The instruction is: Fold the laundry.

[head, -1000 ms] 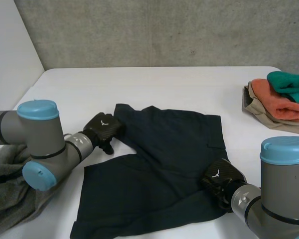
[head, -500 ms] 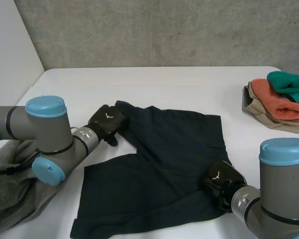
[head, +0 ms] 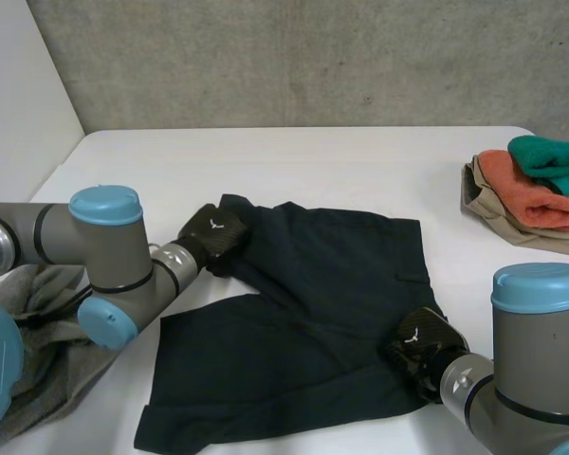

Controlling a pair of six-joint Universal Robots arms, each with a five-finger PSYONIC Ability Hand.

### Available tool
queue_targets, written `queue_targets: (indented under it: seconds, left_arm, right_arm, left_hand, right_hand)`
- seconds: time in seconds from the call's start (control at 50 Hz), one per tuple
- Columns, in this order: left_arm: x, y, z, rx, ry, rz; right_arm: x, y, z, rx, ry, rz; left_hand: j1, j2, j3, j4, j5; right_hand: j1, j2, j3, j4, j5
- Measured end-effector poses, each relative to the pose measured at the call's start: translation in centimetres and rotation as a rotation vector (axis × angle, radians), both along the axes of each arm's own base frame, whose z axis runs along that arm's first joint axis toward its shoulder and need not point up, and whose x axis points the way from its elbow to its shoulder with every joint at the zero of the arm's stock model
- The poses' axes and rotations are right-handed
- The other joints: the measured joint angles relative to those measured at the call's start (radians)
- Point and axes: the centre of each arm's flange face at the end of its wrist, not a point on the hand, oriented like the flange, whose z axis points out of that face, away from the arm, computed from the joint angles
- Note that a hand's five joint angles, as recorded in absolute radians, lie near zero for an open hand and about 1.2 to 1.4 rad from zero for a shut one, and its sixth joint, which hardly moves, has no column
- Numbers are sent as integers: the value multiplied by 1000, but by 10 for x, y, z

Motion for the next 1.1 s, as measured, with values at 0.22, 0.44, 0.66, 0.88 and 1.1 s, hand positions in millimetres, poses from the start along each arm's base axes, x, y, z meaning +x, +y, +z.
queue_targets:
  seconds: [0.22, 0.44, 0.66, 0.88, 1.1]
  left_arm:
    - [8, 4, 15, -16, -11, 42]
    - [39, 12, 83, -193, 7, 187]
    - [67, 43, 56, -43, -263, 165]
    - [70, 52, 69, -59, -266, 190]
    - [83, 131, 94, 121, -88, 181]
  right_arm:
    - [0, -1, 0, -8, 0, 1]
    - [1, 1, 7, -24, -10, 6]
    - [4, 9, 15, -27, -22, 23]
    - [6, 13, 26, -35, -75, 2]
    - [7, 6, 33, -38, -158, -82]
  left_hand:
    - [341, 406, 404, 414, 378]
    - [341, 407, 404, 414, 378]
    - [341, 409, 404, 414, 378]
    - [-455, -445, -440, -449, -450]
    - [-455, -448, -441, -450, -451]
  right_hand:
    - [0, 0, 0, 0, 0]
    - [0, 0, 0, 0, 0]
    - [0, 0, 0, 0, 0]
    - [0, 0, 0, 0, 0]
    - [0, 0, 0, 0, 0]
